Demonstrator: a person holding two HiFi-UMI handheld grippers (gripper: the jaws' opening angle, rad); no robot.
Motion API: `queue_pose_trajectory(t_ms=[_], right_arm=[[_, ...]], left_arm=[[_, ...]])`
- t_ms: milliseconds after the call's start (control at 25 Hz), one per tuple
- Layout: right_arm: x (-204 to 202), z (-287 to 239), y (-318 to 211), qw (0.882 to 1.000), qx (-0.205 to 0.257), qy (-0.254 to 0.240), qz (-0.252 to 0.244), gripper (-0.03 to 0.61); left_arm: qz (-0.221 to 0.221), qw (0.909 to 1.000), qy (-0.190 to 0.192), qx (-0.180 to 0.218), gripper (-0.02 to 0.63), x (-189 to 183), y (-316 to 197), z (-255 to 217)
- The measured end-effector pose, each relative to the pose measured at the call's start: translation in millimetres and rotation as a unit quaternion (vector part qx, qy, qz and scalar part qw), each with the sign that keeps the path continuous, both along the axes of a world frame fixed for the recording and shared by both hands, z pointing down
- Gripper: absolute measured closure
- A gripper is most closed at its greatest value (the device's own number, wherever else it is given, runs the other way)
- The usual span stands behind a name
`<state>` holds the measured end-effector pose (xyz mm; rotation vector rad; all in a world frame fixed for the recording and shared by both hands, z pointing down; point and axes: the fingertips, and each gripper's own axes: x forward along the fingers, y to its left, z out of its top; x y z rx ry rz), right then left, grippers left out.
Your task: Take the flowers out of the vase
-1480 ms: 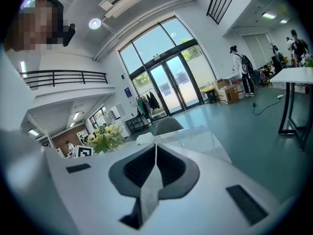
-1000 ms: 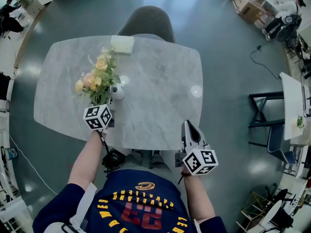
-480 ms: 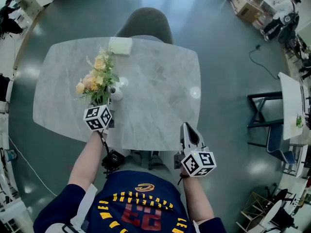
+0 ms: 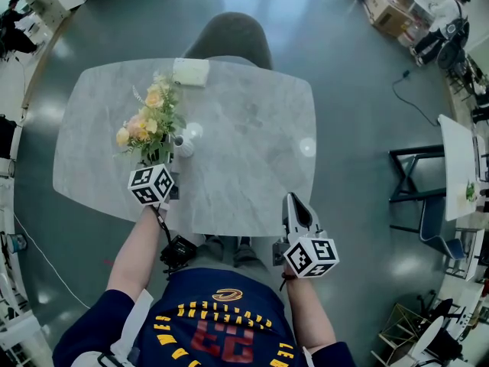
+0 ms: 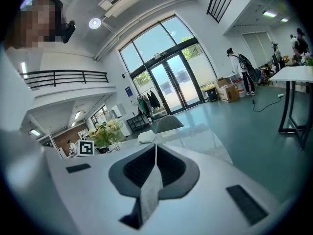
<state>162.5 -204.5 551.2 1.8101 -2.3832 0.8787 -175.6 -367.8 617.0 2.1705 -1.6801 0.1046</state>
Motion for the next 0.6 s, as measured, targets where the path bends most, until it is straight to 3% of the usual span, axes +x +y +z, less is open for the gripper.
queue_pose_trajectory(t_ms=[600], right_arm=[[-10,-9,2,1.000,0.007,0.004,-0.013,0.563]], left_arm=[[-0.008,0.9988,0.030,0.039,0.598,-11,11,-47]])
